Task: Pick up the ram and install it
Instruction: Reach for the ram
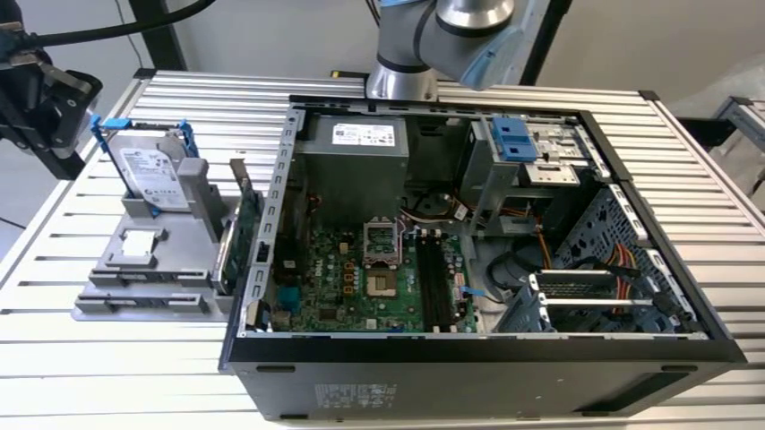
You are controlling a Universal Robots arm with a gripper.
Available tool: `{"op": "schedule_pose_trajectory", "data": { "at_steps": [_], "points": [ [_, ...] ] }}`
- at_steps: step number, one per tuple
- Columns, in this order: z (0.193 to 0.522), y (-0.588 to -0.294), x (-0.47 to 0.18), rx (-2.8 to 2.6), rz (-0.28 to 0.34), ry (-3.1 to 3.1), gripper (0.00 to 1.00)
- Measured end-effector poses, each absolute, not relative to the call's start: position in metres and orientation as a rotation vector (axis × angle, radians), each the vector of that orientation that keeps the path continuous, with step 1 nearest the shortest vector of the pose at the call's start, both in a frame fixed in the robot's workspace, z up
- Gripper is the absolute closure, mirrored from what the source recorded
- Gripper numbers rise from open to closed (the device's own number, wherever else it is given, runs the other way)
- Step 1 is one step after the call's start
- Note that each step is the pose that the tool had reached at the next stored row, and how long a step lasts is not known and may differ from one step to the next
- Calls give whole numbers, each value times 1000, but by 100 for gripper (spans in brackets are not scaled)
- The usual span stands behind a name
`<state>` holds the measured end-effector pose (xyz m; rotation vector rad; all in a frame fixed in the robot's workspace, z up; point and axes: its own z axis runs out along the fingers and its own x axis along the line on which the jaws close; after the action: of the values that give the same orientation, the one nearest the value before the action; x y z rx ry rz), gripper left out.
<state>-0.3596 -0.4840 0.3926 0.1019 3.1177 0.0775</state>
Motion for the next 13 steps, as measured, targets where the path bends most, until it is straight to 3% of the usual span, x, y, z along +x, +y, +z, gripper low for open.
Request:
{"op": "schedule_pose_trajectory", "data": {
  "at_steps": [13],
  "points": [
    [393,-484,-360,90,78,3118,100]
  ]
}}
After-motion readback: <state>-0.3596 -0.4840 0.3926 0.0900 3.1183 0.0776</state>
